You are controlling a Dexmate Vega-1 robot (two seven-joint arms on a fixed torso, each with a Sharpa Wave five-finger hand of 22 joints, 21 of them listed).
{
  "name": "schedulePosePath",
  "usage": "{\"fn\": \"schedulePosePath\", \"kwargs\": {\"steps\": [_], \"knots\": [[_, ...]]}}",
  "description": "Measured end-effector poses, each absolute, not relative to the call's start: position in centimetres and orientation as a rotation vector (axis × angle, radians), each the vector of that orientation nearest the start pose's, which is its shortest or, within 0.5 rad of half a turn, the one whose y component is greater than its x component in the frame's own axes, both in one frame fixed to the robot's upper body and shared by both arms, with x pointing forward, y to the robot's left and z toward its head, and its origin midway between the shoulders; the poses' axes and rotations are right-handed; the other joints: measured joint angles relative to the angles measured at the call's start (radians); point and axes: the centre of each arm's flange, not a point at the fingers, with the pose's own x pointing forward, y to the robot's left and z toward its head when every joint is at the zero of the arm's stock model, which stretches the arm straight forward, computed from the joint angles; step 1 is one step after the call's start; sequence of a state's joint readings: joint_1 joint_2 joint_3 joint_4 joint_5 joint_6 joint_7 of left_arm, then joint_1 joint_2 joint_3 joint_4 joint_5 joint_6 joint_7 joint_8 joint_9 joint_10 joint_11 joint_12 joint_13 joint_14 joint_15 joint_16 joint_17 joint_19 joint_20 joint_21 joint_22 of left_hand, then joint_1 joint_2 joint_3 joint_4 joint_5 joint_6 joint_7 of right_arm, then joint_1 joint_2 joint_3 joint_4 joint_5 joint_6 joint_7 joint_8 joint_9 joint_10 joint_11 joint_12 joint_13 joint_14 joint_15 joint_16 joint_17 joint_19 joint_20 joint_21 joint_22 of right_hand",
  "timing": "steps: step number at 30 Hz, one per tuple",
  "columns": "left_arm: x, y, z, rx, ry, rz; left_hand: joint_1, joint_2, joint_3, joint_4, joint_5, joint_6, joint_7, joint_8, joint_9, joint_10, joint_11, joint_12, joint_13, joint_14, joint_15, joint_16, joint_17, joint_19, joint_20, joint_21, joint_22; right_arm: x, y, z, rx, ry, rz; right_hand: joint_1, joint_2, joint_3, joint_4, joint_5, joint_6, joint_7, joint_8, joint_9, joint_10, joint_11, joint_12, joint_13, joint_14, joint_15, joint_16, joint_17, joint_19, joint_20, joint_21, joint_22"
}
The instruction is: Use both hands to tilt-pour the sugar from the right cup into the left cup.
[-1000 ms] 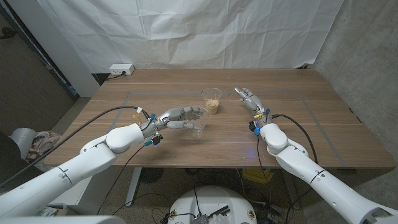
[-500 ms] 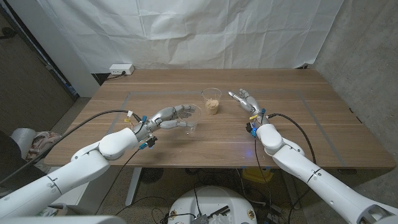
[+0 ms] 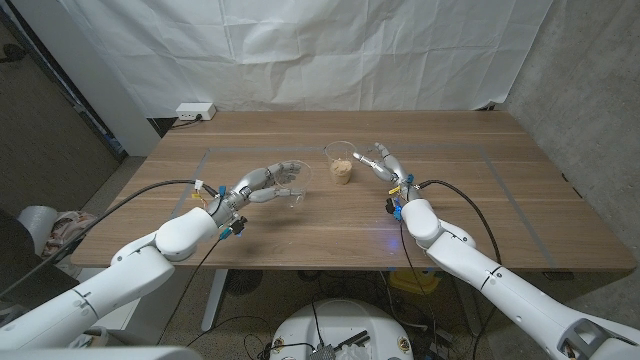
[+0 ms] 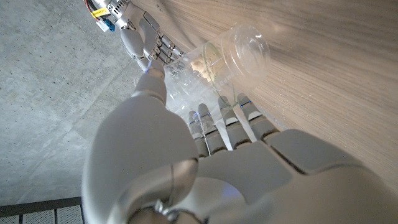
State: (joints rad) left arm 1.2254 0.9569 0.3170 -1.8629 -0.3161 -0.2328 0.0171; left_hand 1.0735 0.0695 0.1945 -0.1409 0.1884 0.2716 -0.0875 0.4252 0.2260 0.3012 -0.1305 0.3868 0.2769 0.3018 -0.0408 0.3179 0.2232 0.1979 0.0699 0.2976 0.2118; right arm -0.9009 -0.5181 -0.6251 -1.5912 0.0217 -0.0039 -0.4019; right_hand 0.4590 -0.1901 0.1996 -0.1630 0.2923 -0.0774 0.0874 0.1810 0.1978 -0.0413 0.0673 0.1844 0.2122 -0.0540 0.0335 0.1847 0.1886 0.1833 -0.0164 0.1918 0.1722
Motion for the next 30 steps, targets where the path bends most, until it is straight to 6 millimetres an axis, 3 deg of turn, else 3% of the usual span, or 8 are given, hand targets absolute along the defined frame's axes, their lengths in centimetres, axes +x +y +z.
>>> {"fn": "schedulePosePath", "kwargs": {"steps": [7,16,30], "knots": [[52.8,27.5,-6.3,0.604,-0.606,-0.372,0.0,0.0,-0.003,-0.003,0.0,0.004,-0.004,-0.002,0.0,0.0,0.0,0.0,0.005,0.0,0.0,0.0,0.0,0.0,0.0,0.0,0.0,61.6,-14.9,-7.2,-0.581,-0.612,0.045,0.019,0.0,-0.022,-0.003,0.008,0.0,0.0,0.008,0.0,0.0,0.0,0.008,0.0,0.008,0.007,0.008,0.0,0.016,0.027,0.001,0.003],[52.9,27.9,-5.9,0.594,-0.607,-0.361,0.0,0.0,-0.003,-0.003,0.0,0.004,-0.004,0.001,0.0,0.0,0.0,0.0,0.004,0.0,0.0,0.0,0.0,0.0,0.0,0.0,0.0,62.1,-13.6,-7.8,-0.595,-0.636,0.046,0.036,0.001,-0.044,-0.005,0.022,0.0,0.0,0.016,0.005,0.008,0.003,0.016,0.004,0.026,-0.01,0.012,0.0,0.051,-0.007,0.012,0.003],[52.4,28.7,-5.5,0.554,-0.621,-0.338,0.0,-0.001,-0.007,0.001,0.0,0.004,-0.004,0.001,0.0,0.0,0.0,-0.006,0.007,0.0,0.0,0.0,0.0,0.0,0.0,0.0,0.0,62.3,-11.6,-8.5,-0.642,-0.675,0.02,0.062,0.002,-0.07,-0.007,0.03,-0.011,-0.011,0.016,0.005,0.01,-0.016,0.019,0.004,0.042,-0.026,0.016,0.0,0.072,-0.021,0.016,0.002]]}}
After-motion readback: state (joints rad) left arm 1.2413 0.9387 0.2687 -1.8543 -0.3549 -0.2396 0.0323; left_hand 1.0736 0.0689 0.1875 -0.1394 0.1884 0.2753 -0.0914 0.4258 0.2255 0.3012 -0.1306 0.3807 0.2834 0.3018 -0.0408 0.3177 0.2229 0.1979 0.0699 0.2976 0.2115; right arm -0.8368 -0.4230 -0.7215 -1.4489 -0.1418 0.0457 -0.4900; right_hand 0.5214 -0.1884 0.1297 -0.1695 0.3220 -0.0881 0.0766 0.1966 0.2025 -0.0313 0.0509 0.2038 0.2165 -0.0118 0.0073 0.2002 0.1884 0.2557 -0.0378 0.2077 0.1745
